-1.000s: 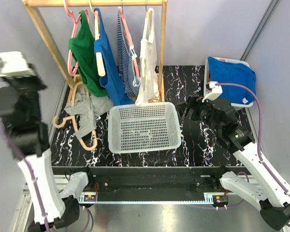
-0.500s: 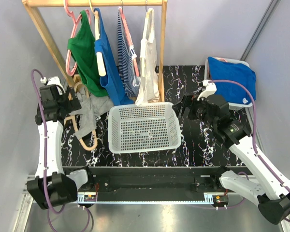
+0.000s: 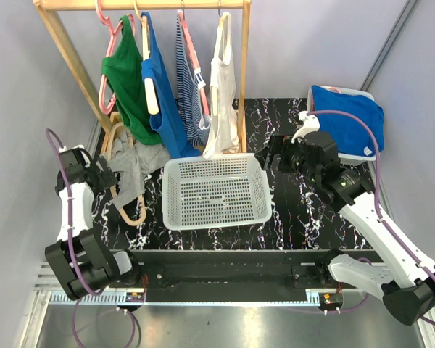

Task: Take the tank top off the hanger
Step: Pick up the hanger at the center of the board.

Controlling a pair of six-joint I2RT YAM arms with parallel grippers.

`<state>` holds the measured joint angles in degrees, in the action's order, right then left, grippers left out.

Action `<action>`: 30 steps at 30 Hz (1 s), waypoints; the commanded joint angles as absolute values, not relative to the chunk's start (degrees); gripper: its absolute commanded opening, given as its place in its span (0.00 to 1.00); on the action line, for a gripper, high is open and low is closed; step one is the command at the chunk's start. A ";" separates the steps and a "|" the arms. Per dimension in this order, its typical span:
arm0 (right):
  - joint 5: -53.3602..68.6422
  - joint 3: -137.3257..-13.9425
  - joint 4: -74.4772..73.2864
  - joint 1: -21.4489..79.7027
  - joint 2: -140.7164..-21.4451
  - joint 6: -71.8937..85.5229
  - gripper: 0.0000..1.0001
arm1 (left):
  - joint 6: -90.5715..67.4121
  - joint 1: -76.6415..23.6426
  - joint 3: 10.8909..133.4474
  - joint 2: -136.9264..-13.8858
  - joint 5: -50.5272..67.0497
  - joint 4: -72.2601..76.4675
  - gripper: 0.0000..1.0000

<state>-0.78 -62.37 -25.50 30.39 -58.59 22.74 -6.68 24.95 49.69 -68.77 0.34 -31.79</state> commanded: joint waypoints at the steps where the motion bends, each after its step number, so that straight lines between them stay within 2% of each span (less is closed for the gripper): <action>1: -0.18 -65.04 -24.87 30.85 -59.15 22.67 0.97 | -2.47 25.93 47.11 -70.66 4.66 -25.42 0.95; 13: 0.97 -64.60 -24.87 31.03 -57.92 22.85 0.95 | -0.44 26.01 48.43 -81.99 5.89 -18.11 0.88; 17: 1.23 -64.16 -24.52 31.03 -57.13 22.50 0.95 | 1.76 25.84 49.31 -85.68 9.39 -17.14 0.78; 27: 1.84 -63.72 -24.87 31.11 -56.51 22.24 0.94 | 1.41 25.84 52.82 -90.96 13.45 -13.89 0.69; 30: 2.11 -64.16 -25.22 31.03 -56.95 22.32 0.93 | 1.32 25.84 53.44 -91.58 13.62 -13.54 0.57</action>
<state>0.86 -62.59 -25.65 30.44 -57.56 22.85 0.49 25.61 50.43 -90.96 11.62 -17.63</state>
